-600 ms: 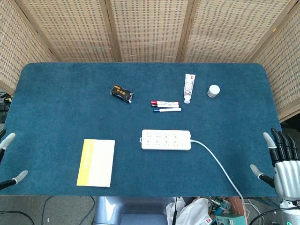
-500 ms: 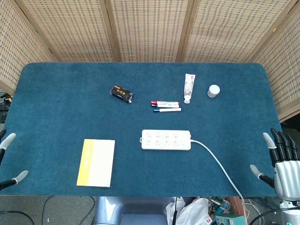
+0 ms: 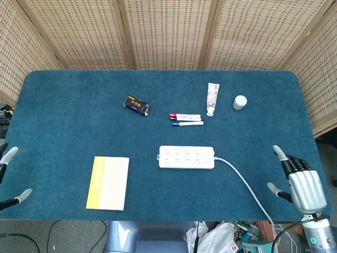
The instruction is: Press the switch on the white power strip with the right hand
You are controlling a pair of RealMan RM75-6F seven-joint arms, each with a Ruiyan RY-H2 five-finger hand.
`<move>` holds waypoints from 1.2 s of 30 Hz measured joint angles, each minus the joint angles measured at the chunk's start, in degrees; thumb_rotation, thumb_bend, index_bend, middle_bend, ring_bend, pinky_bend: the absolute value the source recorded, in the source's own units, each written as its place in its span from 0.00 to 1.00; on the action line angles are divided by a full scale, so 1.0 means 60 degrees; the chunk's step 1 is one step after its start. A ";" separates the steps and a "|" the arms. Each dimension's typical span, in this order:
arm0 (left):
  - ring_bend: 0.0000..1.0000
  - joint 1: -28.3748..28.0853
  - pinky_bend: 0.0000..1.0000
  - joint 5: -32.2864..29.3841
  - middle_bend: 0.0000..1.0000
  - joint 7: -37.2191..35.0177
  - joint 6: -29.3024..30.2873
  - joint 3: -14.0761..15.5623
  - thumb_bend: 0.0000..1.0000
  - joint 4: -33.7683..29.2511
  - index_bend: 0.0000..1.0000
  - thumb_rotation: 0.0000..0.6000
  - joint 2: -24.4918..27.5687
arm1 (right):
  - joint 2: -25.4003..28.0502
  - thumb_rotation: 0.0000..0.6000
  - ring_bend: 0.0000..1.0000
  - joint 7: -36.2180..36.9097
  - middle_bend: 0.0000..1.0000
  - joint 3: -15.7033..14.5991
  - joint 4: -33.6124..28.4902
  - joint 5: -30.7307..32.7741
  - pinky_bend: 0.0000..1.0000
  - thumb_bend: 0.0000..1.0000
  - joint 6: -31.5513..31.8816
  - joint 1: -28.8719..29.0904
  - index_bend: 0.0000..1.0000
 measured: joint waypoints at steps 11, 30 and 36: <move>0.00 -0.0354 0.00 -0.0822 0.00 0.0941 -0.0633 -0.0287 0.00 -0.0304 0.00 1.00 -0.0223 | -0.0114 1.00 0.93 -0.0111 0.80 0.0254 -0.0286 0.1483 1.00 0.81 -0.4420 0.2382 0.23; 0.00 -0.0504 0.00 -0.1137 0.00 0.1031 -0.0868 -0.0361 0.00 -0.0290 0.00 1.00 -0.0267 | -0.2113 1.00 0.93 -0.2949 0.80 0.0360 0.0478 0.4830 1.00 0.83 -0.6581 0.4341 0.26; 0.00 -0.0530 0.00 -0.1146 0.00 0.1097 -0.0903 -0.0351 0.00 -0.0279 0.00 1.00 -0.0298 | -0.2546 1.00 0.93 -0.3985 0.80 0.0269 0.0407 0.5536 1.00 0.83 -0.6415 0.4693 0.26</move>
